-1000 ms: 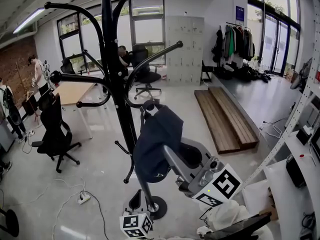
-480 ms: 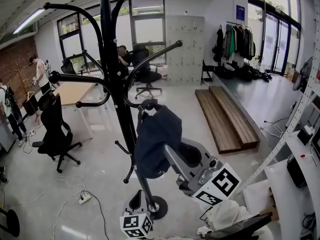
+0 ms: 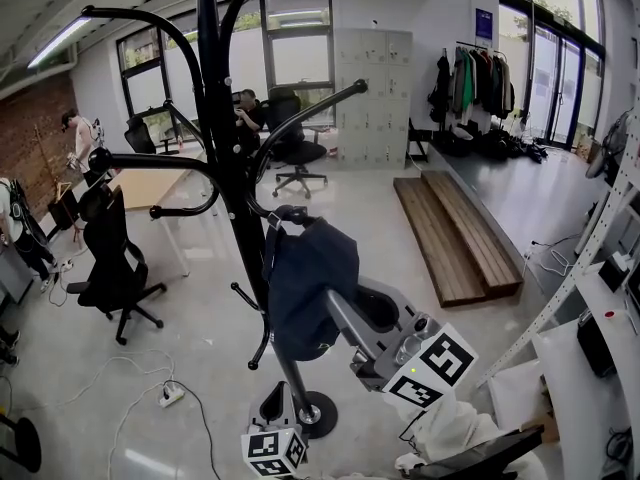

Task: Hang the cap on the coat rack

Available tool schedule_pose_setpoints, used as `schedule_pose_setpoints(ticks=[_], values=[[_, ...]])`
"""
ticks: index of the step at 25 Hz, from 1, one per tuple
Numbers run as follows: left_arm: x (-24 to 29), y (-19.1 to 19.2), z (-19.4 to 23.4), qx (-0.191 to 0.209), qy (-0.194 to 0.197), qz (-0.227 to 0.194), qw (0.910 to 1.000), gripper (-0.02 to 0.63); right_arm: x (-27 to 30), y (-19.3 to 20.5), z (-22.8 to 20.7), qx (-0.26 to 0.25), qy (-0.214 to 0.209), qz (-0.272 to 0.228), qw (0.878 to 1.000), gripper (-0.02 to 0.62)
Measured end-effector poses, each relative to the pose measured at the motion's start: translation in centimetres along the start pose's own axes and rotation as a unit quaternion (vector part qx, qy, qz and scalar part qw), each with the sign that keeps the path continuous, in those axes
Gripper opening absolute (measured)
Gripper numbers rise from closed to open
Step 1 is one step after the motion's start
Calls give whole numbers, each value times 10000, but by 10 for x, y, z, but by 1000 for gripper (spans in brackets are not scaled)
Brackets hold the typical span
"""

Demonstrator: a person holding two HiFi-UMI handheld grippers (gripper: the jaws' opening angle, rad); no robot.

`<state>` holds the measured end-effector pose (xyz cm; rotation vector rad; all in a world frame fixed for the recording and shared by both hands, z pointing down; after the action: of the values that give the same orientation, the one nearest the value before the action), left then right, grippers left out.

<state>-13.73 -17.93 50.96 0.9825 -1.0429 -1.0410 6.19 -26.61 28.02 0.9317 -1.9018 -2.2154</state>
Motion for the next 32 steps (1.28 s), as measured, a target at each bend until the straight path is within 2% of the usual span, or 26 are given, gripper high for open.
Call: schedule_pose_setpoints(ticks=[22,32], values=[[7,1,10,-50,-46,7,10000,3,20,23,-4,112,0,269,9996,49],[-1,2,16,-70,-41,33,10000,3,28,39,-6,308,234,431,9983,49]])
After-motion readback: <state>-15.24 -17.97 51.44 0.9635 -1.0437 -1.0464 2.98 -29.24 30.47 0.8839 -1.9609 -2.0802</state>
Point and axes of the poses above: the fingertips, and each gripper's own axes: x forward along the fingers, z to its left, y out of its underside, the point moved 10 cm from there along -x, backward along the fingers, and after that the axes turned 3 degrees about z, right-handed, at the moved point
